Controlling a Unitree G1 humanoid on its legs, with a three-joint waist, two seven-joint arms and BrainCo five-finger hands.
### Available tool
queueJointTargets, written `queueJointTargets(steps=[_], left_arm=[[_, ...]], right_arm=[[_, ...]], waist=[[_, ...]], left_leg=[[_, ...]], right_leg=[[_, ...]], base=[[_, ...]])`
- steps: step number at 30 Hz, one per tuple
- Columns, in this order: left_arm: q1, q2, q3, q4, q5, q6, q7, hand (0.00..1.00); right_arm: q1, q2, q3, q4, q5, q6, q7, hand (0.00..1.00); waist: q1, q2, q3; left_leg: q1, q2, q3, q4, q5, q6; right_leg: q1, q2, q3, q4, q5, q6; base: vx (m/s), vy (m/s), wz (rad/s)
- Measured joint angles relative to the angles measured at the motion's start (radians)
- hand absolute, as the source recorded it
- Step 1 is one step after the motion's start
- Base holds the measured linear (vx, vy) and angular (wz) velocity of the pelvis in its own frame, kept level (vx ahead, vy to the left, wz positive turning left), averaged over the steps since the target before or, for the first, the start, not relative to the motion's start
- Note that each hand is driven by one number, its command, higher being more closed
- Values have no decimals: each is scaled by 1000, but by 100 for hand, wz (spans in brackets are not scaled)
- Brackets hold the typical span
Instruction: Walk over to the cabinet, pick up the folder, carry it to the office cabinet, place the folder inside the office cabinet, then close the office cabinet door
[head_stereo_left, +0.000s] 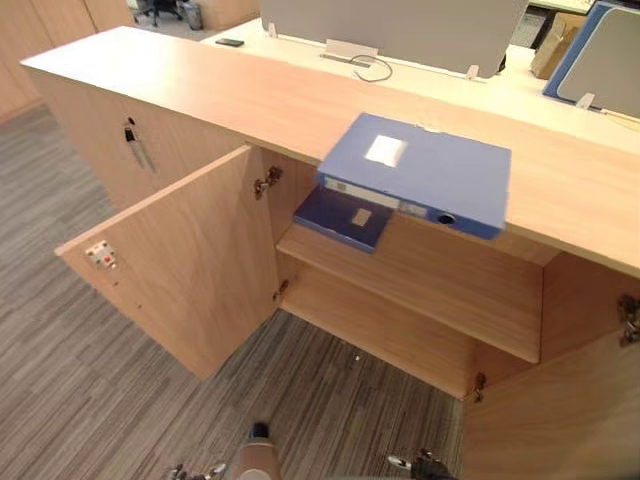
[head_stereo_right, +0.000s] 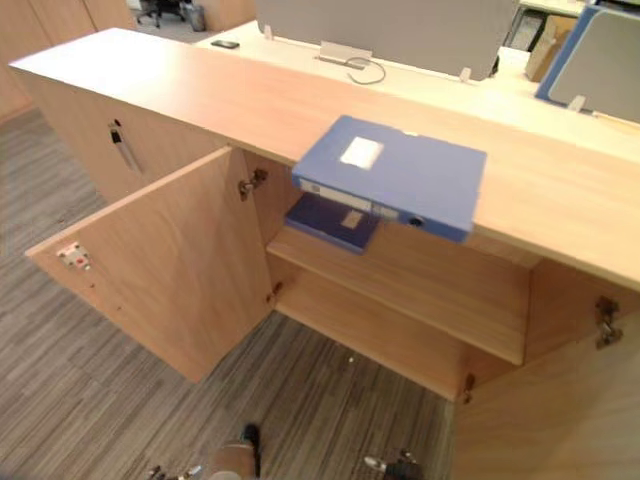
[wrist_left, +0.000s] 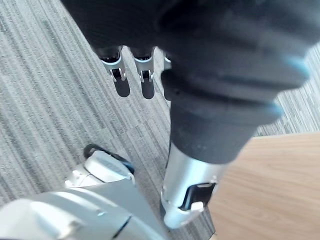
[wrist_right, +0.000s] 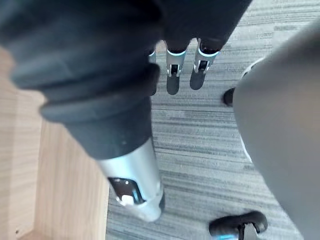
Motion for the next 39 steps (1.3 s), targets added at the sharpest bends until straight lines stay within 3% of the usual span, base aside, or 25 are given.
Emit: queueJointTargets(steps=[3,6,8,9,10,11,12,13,14,16,18,19,20,24,29,35,39], left_arm=[[-7,18,-26,39,2,2,-1,0],[3,38,-95,38,0,2,-3,0],[-4,41,-127,34,-22,1,-4,0],[-4,41,-135,34,-34,1,-4,0],[-9,40,-140,33,-48,1,-4,0],[-8,40,-158,28,-50,0,-4,0],[-8,40,-161,28,-50,0,-5,0],[-8,40,-171,24,-51,0,-5,0],[-9,39,-176,23,-54,-2,-5,0],[-11,40,-194,24,-71,-3,-6,0],[-33,40,-195,32,-77,-3,-17,0],[-37,40,-194,33,-83,-3,-24,0],[-39,30,-194,35,-97,-3,-32,0],[-33,26,-221,33,-228,3,-111,0],[-17,25,-296,-49,-400,24,-187,0],[21,-36,-324,-421,-672,26,-188,0],[35,-62,-292,-695,-766,-51,-137,0]], right_arm=[[-1,3,-4,8,0,7,2,0],[2,-3,-39,5,0,12,11,0],[1,-14,-39,-13,0,11,10,0],[-2,-15,-36,-27,0,9,8,0],[-9,-13,-31,-48,1,4,4,0],[-16,-12,-13,-61,2,1,2,0],[-17,-12,-4,-62,3,0,1,0],[-23,-8,24,-61,4,-1,-2,0],[-31,-12,48,-60,6,-1,-2,0],[-41,-9,55,-51,10,1,-2,0],[-62,-14,55,-27,25,2,-3,0],[-66,-16,52,-21,41,2,-3,0],[-60,-33,45,-19,41,3,-4,0],[-16,-52,31,-10,41,10,-2,0],[-7,-53,28,-2,40,13,13,0],[-1,-52,57,-6,39,15,20,0],[10,-50,98,-23,29,13,19,0]], waist=[[1,-5,-40],[-4,2,-55],[-21,12,-52],[-28,18,-48],[-42,18,-46],[-53,25,-40],[-55,26,-39],[-58,28,-38],[-58,31,-38],[-53,40,-30],[-45,46,11],[-46,44,19],[-56,54,27],[-56,59,25],[-57,55,7],[-52,46,-1],[-50,38,-10]], left_leg=[[70,-59,75,-57,-23,40],[185,-129,137,-136,-36,75],[248,-153,148,-168,-41,91],[278,-157,168,-181,-46,100],[316,-159,195,-199,-50,107],[368,-150,220,-229,-50,107],[374,-146,225,-235,-50,107],[392,-132,243,-248,-50,107],[396,-120,258,-252,-50,106],[377,-101,264,-251,-46,99],[377,-82,235,-259,-39,88],[378,-79,237,-276,-27,71],[384,-67,233,-295,-10,62],[415,-25,222,-340,9,38],[416,-10,237,-370,18,25],[415,-12,237,-381,15,25],[416,-22,240,-382,11,33]], right_leg=[[-24,-76,60,12,91,17],[-105,-164,120,206,114,5],[-195,-201,128,392,153,-55],[-237,-218,118,476,170,-103],[-282,-231,70,584,167,-129],[-308,-228,-22,658,123,-138],[-308,-224,-40,666,104,-129],[-311,-190,-111,660,32,-99],[-298,-159,-164,609,-13,-91],[-248,-88,-170,433,-39,-58],[-167,-21,-182,230,-45,-59],[-128,3,-182,123,-44,-33],[-113,25,-186,79,-24,-17],[-58,89,-199,-6,8,-35],[-56,121,-188,-61,32,-48],[-51,124,-177,-79,50,-70],[-48,115,-173,-86,55,-74]], base=[[313,297,-50],[253,284,-56],[183,247,-41],[121,174,-44],[112,144,-68],[87,111,-59],[48,48,-61],[6,-28,-51],[21,-57,-59],[9,-121,-72],[-35,-139,-73],[-58,-150,-32],[-72,-210,-15],[3,-169,2],[24,-47,-10],[13,14,-2],[-13,20,-2]])
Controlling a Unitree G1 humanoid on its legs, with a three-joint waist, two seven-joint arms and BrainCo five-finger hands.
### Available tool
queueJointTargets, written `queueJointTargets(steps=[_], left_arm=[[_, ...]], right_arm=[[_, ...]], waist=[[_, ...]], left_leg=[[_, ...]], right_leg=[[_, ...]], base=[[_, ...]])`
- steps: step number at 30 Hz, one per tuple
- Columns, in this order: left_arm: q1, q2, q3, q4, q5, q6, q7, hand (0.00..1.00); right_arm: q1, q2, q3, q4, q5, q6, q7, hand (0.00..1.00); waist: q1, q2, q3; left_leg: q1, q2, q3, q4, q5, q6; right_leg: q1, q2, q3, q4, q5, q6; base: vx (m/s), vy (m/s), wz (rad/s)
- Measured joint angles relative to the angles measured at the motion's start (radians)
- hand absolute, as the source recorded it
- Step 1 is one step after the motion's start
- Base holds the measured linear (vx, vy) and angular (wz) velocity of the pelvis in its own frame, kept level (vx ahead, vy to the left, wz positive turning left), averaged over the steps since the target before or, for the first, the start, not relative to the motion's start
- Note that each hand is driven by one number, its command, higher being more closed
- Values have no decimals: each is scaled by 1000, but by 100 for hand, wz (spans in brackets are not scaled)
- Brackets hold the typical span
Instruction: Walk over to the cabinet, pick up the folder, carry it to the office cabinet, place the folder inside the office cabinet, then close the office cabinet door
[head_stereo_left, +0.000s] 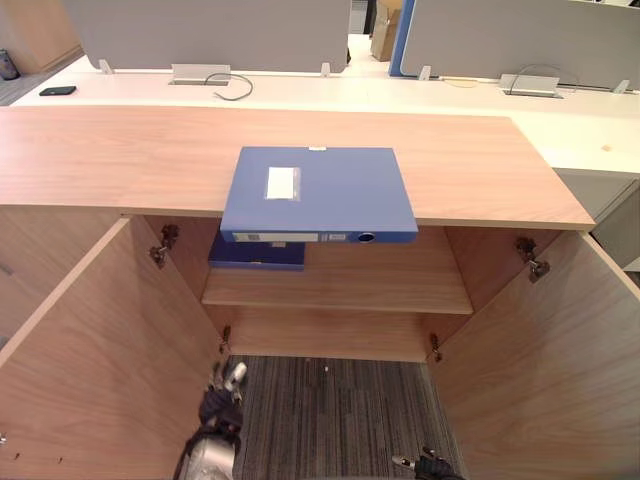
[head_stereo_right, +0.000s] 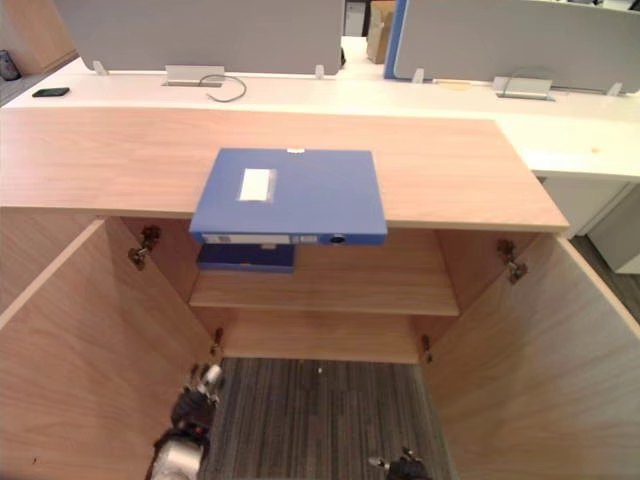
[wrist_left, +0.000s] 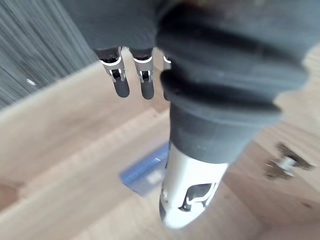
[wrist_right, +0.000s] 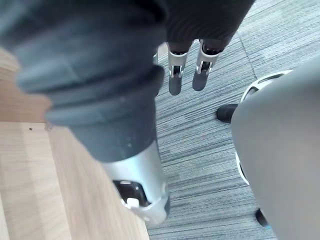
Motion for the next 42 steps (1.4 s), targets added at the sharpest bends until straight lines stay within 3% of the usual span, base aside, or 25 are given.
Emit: queueJointTargets(steps=[3,5,6,10,12,14,19,24,30,33,42], left_arm=[[20,-10,34,-210,44,-65,94,0],[30,-18,53,-384,229,-82,201,0],[30,-18,54,-426,269,-87,221,0],[25,-17,31,-636,640,-99,388,0],[-4,-7,-48,-711,833,-93,459,0],[-59,30,-135,-734,971,-79,489,0],[-239,140,-284,-726,1212,-62,478,0],[-383,194,-392,-498,1381,-35,452,0],[-485,227,-488,-263,1468,-4,386,0],[-511,237,-492,-217,1510,12,359,0],[-554,278,-505,-141,1602,44,340,0]], right_arm=[[2,-2,33,-1,-12,-1,-2,0],[8,-2,61,-1,-12,-8,-7,0],[9,-1,64,-1,-12,-9,-9,0],[13,4,67,9,-10,-22,-20,0],[18,4,67,20,-10,-26,-31,0],[18,3,67,38,-11,-26,-35,0],[8,-1,69,50,-11,-29,-36,0],[-12,-27,115,58,-26,-27,-34,0],[-26,-34,120,58,-28,-23,-32,0],[-32,-37,138,57,-28,-23,-31,0],[-33,-37,137,45,-28,-22,-21,0]], waist=[[5,0,-3],[18,-1,-7],[22,-1,-7],[35,0,-16],[38,2,-37],[37,7,-58],[16,15,-76],[-7,36,-83],[-34,42,-84],[-50,39,-83],[-58,39,-65]], left_leg=[[19,-3,-1,4,-7,4],[21,-2,-4,29,-21,0],[18,0,-5,37,-24,-2],[15,2,-12,61,-37,-3],[8,2,-12,63,-39,-4],[-3,2,-12,61,-38,-5],[-4,2,1,49,-25,-11],[-9,4,9,44,-16,-10],[2,6,33,15,-4,-11],[2,6,37,13,-4,-11],[3,7,47,17,-6,-12]], right_leg=[[22,-5,0,-1,2,-3],[36,-9,6,1,2,-3],[38,-10,7,2,2,-3],[47,-15,9,4,2,-2],[44,-15,19,4,2,-2],[30,-14,34,4,2,-2],[11,-7,59,4,1,-1],[-9,-2,65,2,1,-2],[-15,9,84,-18,8,-12],[-11,12,84,-34,17,-23],[-9,14,88,-51,44,-26]], base=[[-11,3,1],[-39,4,4],[-38,-6,5],[-56,-8,3],[-67,-1,-1],[-61,-1,-4],[-43,-14,-10],[-32,-16,-5],[-31,-11,-10],[-21,-6,-5],[-38,3,-5]])
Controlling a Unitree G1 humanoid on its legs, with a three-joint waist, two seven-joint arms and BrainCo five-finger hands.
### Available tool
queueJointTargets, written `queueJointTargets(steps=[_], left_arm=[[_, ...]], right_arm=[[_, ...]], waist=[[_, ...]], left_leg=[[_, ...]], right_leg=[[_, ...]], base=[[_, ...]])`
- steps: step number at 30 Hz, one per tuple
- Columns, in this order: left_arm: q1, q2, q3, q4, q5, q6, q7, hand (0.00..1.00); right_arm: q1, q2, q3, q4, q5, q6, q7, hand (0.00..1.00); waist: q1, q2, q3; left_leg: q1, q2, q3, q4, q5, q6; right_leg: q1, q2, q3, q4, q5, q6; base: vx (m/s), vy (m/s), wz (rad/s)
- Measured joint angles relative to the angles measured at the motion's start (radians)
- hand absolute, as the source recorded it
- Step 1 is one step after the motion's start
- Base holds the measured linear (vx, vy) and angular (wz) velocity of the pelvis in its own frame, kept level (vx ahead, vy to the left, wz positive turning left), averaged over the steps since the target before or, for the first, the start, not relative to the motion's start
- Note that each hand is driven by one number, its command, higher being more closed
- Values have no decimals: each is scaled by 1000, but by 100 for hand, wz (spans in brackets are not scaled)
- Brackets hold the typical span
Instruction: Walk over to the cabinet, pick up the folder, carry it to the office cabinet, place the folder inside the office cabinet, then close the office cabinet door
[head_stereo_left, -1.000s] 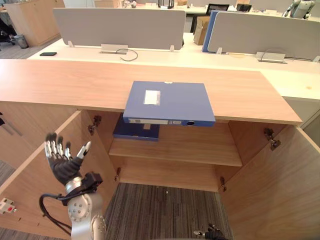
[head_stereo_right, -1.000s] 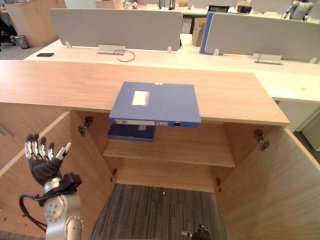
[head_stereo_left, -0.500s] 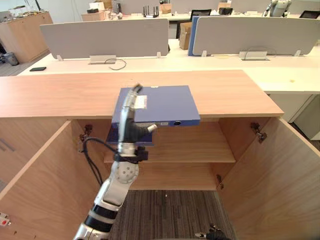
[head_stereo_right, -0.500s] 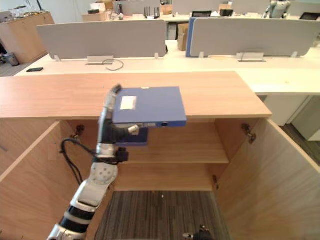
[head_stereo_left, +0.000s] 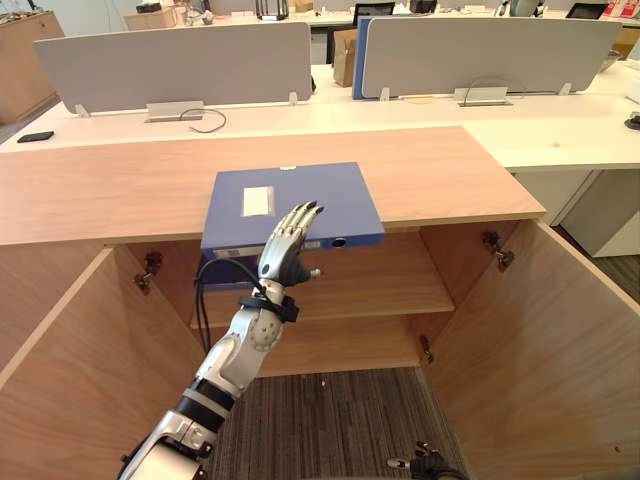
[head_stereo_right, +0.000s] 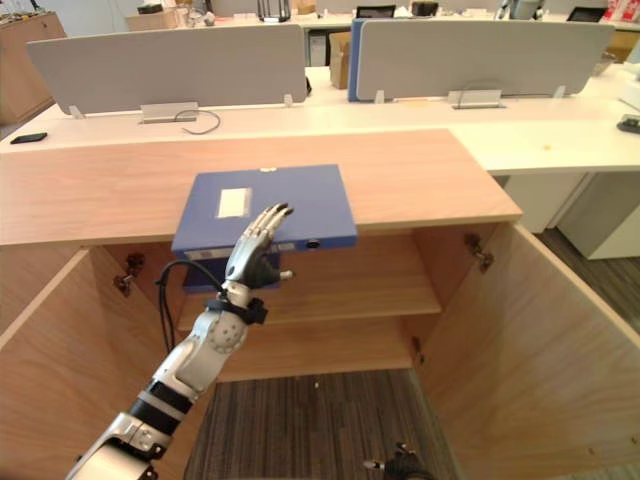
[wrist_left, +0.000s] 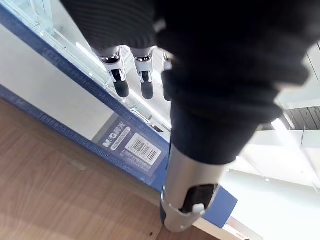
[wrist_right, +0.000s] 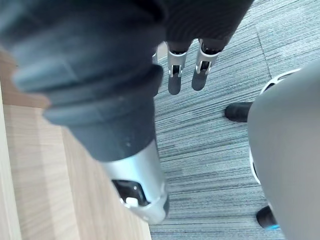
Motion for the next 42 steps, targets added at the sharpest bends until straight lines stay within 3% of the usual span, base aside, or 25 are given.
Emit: queueJointTargets(steps=[25,37,38,42], left_arm=[[-132,79,-8,92,162,50,6,0],[-196,102,-36,258,206,64,3,0],[-209,107,-36,290,226,74,4,100],[-253,108,-33,331,261,102,9,100]], right_arm=[[-15,0,-2,-2,9,0,1,0],[-15,1,-15,-1,19,0,2,0],[-15,2,-30,0,19,0,3,0],[-15,1,-31,4,19,0,3,0]], waist=[[-21,-3,12],[-27,-9,18],[-29,-12,20],[-31,-20,25]], left_leg=[[-4,3,-6,-4,24,-4],[-3,3,-7,-4,25,-3],[-3,3,-7,-4,25,-3],[-2,3,-7,-4,25,-3]], right_leg=[[-5,5,2,-5,8,9],[-3,5,1,-5,8,9],[-3,5,1,-5,8,9],[0,5,1,-7,8,9]], base=[[-51,-4,0],[-39,2,0],[-43,4,0],[-17,2,0]])
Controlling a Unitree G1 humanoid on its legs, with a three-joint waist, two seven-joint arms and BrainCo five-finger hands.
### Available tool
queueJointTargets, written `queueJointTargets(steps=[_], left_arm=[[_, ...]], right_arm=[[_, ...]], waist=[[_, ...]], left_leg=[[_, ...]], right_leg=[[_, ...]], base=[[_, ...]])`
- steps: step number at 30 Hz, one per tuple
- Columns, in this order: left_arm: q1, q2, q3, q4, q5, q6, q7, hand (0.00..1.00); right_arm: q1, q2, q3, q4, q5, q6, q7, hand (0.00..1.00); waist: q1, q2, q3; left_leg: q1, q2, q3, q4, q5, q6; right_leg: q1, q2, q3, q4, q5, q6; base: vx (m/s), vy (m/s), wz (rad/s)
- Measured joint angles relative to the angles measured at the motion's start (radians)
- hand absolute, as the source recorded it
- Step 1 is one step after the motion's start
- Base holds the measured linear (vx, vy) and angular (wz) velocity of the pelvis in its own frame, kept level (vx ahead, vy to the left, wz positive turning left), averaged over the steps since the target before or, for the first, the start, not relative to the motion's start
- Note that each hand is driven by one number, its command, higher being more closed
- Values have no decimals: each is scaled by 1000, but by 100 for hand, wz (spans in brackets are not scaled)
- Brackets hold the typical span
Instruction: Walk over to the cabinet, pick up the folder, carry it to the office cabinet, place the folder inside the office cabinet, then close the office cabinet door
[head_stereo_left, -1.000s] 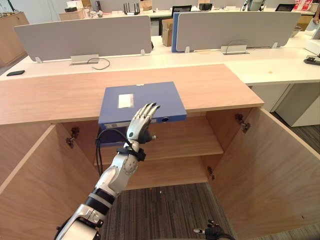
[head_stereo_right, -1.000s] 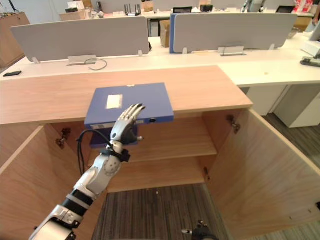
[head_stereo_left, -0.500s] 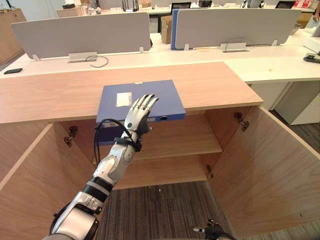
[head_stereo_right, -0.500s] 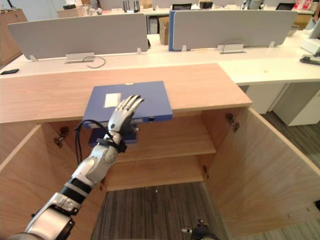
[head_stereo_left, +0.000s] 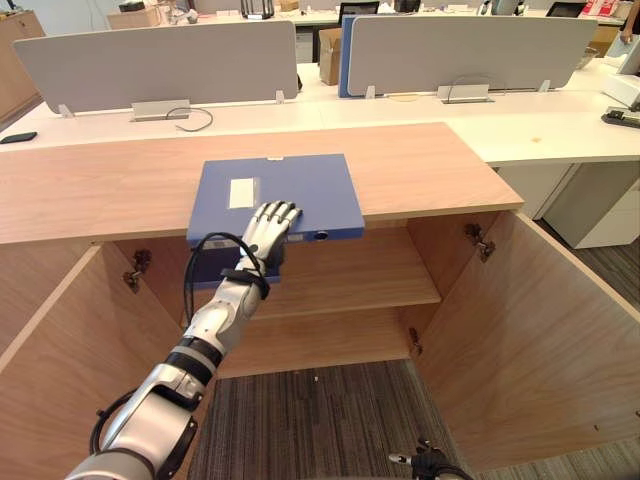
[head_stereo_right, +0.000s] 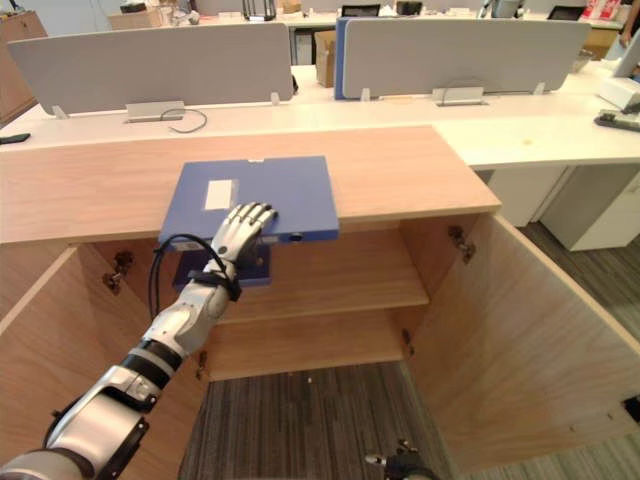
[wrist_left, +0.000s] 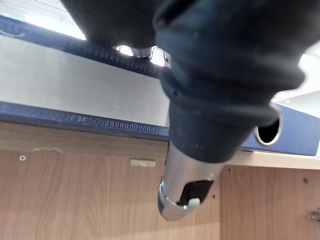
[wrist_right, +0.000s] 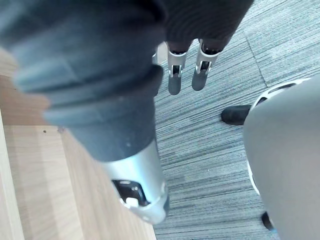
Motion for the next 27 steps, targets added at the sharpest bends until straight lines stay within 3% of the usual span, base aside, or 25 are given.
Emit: queueJointTargets(steps=[19,24,27], left_arm=[[-56,28,40,65,73,32,85,100],[11,15,-70,-179,35,46,81,100],[146,-57,-190,-474,-47,-28,41,100]], right_arm=[[-4,-5,0,-1,0,-5,4,0],[-7,-7,1,2,-1,-8,4,0],[-8,-7,-3,18,0,-10,-9,0]], waist=[[-20,-7,23],[-14,-7,28],[0,-5,27]], left_leg=[[15,3,-2,-3,-1,-1],[13,2,-9,-8,-1,-1],[8,-4,-15,-11,-1,0]], right_leg=[[20,5,-1,-12,1,-1],[19,5,-6,-12,1,-1],[11,-3,-4,-2,-7,9]], base=[[-16,1,0],[-20,6,3],[-6,11,3]])
